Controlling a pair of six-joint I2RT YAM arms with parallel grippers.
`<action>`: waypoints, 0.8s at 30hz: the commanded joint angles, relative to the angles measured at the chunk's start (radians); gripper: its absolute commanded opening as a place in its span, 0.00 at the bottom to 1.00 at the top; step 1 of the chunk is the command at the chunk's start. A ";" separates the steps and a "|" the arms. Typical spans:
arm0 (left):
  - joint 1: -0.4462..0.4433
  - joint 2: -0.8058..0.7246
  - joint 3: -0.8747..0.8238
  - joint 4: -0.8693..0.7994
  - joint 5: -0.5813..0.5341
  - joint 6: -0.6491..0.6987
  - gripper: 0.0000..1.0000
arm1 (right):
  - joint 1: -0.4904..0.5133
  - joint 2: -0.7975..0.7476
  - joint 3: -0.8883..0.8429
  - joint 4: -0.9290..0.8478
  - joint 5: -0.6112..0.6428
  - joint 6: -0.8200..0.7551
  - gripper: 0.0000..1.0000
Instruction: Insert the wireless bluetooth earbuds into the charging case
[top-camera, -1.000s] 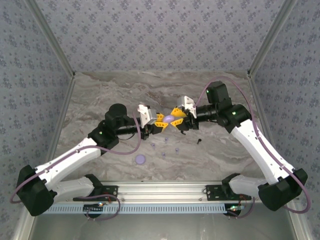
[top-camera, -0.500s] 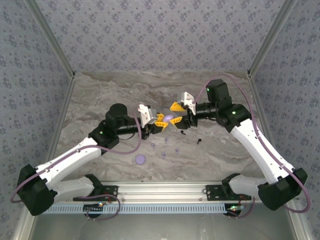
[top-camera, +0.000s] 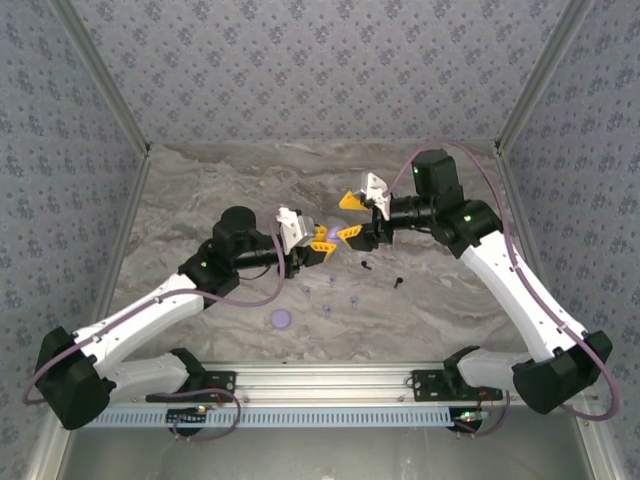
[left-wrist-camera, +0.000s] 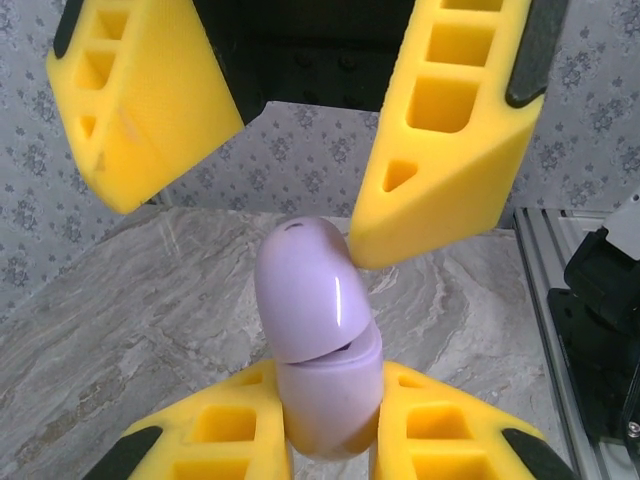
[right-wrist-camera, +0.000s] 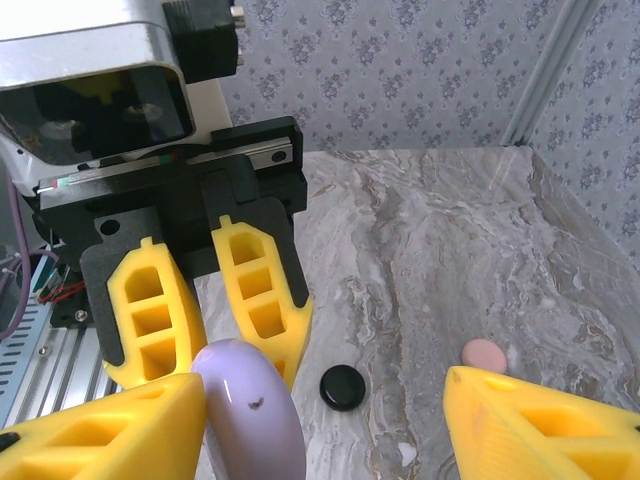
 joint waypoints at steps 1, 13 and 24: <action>-0.005 -0.009 0.004 0.034 0.031 0.005 0.05 | -0.007 0.023 0.038 0.006 0.034 0.018 0.66; -0.005 -0.015 0.003 0.040 0.031 0.003 0.05 | -0.013 0.061 0.070 -0.016 0.067 0.017 0.68; -0.005 -0.015 0.000 0.031 0.002 0.011 0.06 | -0.038 0.040 0.097 -0.011 0.040 0.083 0.69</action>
